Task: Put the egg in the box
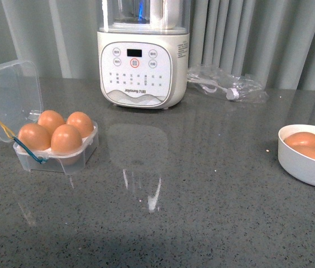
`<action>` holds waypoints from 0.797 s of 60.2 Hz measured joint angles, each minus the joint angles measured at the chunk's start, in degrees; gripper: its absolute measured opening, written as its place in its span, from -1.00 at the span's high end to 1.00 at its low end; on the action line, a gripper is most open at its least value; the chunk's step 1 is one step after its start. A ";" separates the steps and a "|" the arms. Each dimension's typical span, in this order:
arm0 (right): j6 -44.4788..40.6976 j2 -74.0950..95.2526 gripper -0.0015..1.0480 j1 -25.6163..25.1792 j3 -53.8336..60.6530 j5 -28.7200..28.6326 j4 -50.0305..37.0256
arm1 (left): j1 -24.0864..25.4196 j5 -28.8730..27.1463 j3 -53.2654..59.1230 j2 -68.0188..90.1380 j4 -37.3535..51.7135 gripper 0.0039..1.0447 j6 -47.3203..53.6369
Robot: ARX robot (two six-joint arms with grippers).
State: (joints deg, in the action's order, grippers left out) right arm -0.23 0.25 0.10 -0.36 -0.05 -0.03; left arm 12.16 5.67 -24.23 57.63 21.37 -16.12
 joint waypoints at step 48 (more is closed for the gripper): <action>0.02 0.00 -0.86 0.00 0.00 0.00 0.00 | -0.87 1.99 -26.71 31.15 -0.02 -0.87 7.98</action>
State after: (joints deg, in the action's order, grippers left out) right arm -0.21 0.25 0.10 -0.36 -0.05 -0.03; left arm 11.29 7.66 -50.94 88.77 21.34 -8.14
